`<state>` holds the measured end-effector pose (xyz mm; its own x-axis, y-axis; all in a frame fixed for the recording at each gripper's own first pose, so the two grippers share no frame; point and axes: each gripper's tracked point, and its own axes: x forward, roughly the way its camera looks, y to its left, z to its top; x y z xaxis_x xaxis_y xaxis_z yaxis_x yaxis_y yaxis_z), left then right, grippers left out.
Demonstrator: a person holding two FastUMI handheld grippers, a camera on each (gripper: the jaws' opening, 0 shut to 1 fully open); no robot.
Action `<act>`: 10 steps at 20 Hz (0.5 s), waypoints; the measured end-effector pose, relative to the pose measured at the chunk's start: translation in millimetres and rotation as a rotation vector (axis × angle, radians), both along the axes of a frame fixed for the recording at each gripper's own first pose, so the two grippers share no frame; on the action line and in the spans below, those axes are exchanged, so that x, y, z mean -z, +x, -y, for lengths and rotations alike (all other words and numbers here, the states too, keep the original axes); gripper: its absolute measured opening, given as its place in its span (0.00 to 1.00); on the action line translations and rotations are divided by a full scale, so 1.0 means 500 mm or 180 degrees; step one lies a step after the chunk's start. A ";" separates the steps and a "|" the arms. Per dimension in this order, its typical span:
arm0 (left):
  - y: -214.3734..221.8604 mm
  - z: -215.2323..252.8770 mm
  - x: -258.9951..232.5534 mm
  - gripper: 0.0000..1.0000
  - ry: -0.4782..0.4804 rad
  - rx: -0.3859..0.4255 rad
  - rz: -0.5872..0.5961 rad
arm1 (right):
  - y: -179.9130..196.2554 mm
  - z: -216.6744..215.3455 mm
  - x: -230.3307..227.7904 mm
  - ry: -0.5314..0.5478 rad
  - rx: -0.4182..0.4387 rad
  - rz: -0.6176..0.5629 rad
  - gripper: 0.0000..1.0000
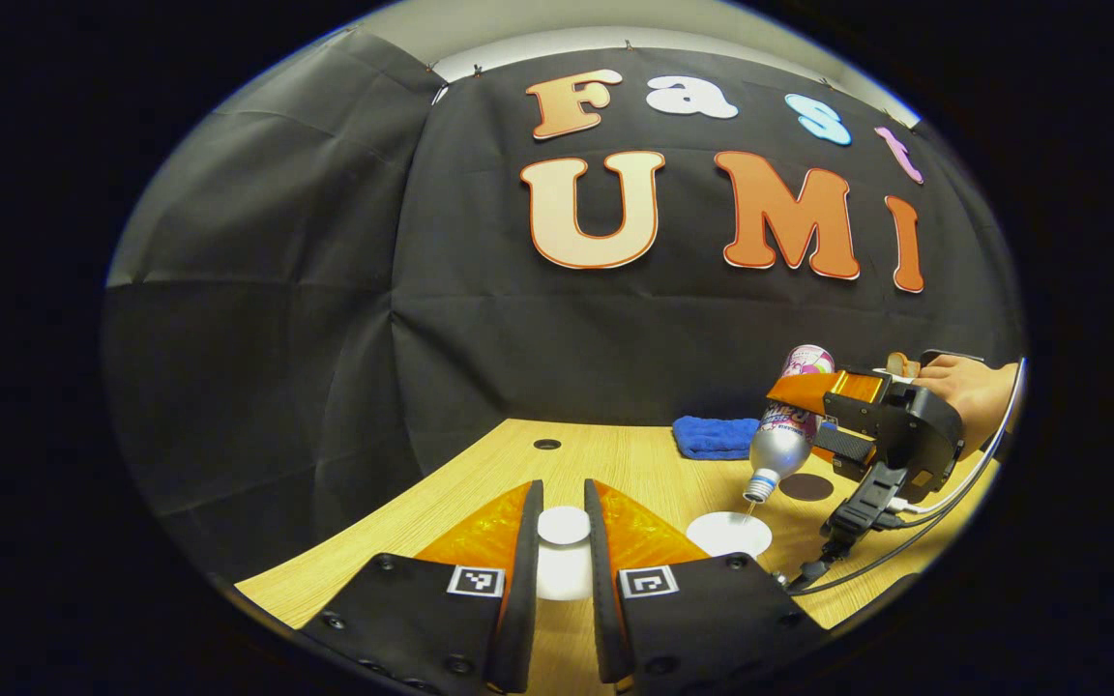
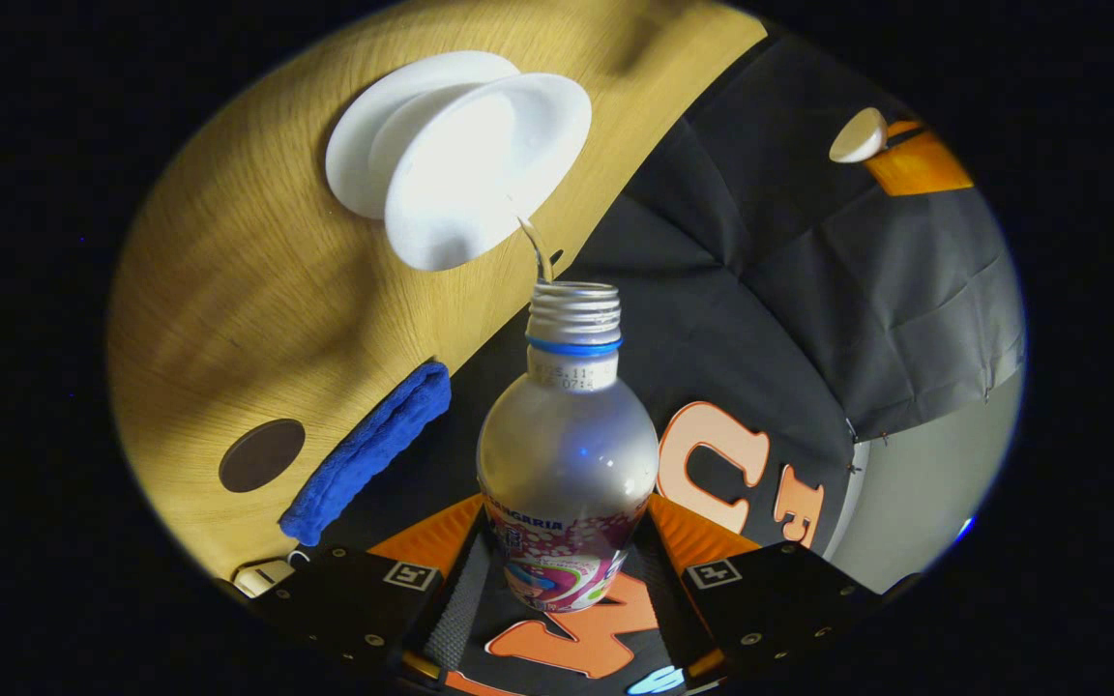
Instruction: Open the teacup lid with one hand, grasp the water bottle and pour water into the teacup with the other hand; after pouring, place the water bottle on the coaster and then close the teacup lid.
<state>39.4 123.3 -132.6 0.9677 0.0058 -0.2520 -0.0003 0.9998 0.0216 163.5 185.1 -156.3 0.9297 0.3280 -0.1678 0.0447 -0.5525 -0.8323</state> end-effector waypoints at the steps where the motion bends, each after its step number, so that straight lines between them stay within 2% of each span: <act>1: -0.002 0.001 -0.003 0.29 -0.0005 -0.0003 0.0007 | -0.001 -0.001 0.005 0.0010 0.0000 -0.0019 0.78; 10: -0.019 0.015 -0.025 0.29 0.0010 0.0012 0.0052 | -0.004 -0.016 -0.008 -0.0047 -0.0065 0.0089 0.78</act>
<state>29.6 115.6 -120.1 0.9717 0.0028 -0.2363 0.0031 0.9997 0.0247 161.5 192.9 -152.4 0.9272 0.3446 -0.1468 0.0791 -0.5633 -0.8224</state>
